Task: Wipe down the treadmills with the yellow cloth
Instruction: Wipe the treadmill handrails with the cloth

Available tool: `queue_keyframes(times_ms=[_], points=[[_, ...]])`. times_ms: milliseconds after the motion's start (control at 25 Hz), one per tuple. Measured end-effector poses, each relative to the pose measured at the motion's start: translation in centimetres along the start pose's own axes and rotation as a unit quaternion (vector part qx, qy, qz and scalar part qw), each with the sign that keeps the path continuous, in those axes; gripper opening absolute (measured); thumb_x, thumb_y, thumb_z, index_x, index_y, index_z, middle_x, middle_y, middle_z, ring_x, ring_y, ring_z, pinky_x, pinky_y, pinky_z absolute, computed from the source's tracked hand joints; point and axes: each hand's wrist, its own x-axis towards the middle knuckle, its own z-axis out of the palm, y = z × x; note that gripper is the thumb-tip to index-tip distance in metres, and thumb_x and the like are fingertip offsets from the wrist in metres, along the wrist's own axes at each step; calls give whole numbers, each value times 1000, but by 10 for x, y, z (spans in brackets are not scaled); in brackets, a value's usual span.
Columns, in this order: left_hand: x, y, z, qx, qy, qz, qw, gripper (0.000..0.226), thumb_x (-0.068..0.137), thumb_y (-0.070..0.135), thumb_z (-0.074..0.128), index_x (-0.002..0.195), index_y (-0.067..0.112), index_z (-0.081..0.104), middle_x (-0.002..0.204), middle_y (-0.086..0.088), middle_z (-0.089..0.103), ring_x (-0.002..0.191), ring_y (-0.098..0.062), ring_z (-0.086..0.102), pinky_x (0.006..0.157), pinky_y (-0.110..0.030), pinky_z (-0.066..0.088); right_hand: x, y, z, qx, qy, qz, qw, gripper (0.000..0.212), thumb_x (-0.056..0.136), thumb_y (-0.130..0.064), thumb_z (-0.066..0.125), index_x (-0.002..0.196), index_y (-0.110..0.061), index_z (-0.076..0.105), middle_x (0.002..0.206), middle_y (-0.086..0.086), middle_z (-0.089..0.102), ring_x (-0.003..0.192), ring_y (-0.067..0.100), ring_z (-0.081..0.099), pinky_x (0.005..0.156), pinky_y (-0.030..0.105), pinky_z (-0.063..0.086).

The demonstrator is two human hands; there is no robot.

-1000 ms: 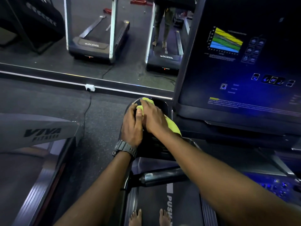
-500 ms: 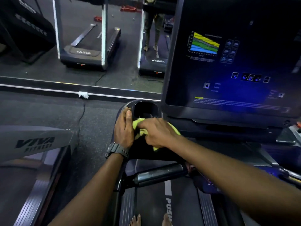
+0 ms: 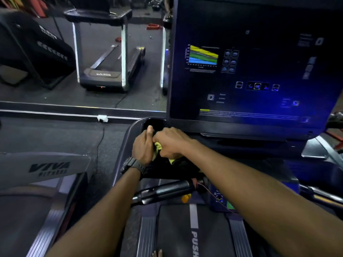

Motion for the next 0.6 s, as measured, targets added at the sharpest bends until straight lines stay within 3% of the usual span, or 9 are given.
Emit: queue_keyframes(times_ms=[80, 200, 280, 400, 480, 600], points=[[-17, 12, 18, -16, 4, -42, 999, 78, 88, 74, 11, 100, 24, 69, 105, -4, 70, 106, -25, 61, 103, -47, 40, -22, 9, 3, 31, -20, 5, 999, 28, 84, -18, 61, 111, -16, 66, 113, 15, 66, 101, 36, 64, 68, 32, 42], [-56, 41, 54, -31, 6, -39, 999, 67, 94, 66, 25, 99, 16, 69, 106, -12, 68, 101, -27, 60, 92, -38, 44, -70, 52, 29, 98, -51, 33, 993, 26, 81, -21, 63, 106, -26, 65, 111, 11, 68, 100, 33, 65, 67, 30, 43], [-90, 65, 90, -22, 5, 8, 1000, 54, 94, 59, 36, 87, 14, 64, 95, -11, 66, 92, -26, 59, 84, -38, 45, -109, 96, 47, 147, -23, 62, 987, 35, 73, -27, 63, 106, -35, 60, 110, 5, 69, 99, 31, 66, 72, 33, 51], [-133, 98, 142, 43, -54, 37, 997, 43, 97, 54, 38, 97, 19, 63, 99, -6, 70, 98, -27, 63, 85, -36, 47, -176, 178, 59, 128, -14, 167, 978, 49, 73, -33, 65, 120, -47, 59, 128, -1, 65, 112, 27, 62, 89, 38, 53], [-149, 115, 161, 132, -75, 56, 987, 46, 99, 54, 32, 101, 19, 61, 104, -8, 70, 102, -31, 62, 88, -40, 47, -211, 220, 65, 148, -2, 236, 960, 45, 80, -33, 68, 124, -43, 62, 130, 2, 64, 113, 29, 61, 89, 36, 51], [-169, 136, 178, 150, -72, 43, 985, 46, 101, 49, 31, 111, 14, 60, 116, -15, 65, 108, -37, 58, 88, -40, 44, -214, 198, 68, 150, 79, 230, 958, 43, 83, -31, 61, 125, -35, 57, 122, 9, 67, 107, 34, 64, 84, 39, 50]])
